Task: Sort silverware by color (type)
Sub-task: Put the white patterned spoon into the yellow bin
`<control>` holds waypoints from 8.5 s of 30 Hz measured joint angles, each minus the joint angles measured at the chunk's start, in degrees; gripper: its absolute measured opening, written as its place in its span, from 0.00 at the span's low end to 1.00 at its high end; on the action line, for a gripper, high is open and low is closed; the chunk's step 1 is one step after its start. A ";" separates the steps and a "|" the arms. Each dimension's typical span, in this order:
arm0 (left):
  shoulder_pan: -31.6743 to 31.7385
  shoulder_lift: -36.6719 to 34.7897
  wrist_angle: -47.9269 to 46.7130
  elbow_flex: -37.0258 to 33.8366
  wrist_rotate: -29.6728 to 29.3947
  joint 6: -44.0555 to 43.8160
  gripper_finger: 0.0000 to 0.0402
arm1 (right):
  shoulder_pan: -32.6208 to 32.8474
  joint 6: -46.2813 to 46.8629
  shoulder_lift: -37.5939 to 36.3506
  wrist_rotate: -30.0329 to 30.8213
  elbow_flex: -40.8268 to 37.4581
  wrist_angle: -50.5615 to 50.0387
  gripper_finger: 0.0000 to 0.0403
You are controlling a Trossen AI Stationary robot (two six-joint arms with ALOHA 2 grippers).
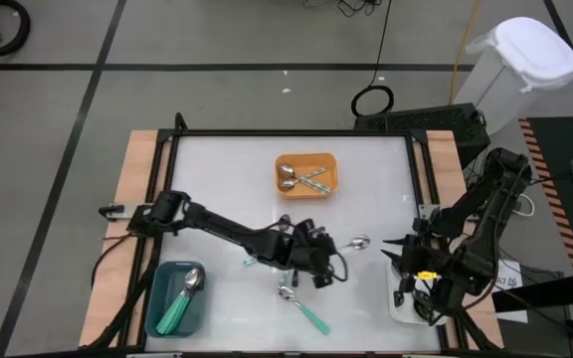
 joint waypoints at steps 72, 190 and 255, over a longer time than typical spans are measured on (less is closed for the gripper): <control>-10.26 -13.22 80.95 -28.28 8.00 31.26 0.06 | -15.77 -51.30 -1.64 -16.87 -17.63 70.38 0.25; -9.03 -21.06 10.51 -21.53 -5.68 1.71 0.33 | -74.34 -67.63 6.31 -49.75 -14.82 76.91 0.14; -8.50 -29.32 -13.01 -21.55 -3.59 -2.85 0.33 | -77.99 -67.98 12.11 -42.21 -7.69 54.03 0.17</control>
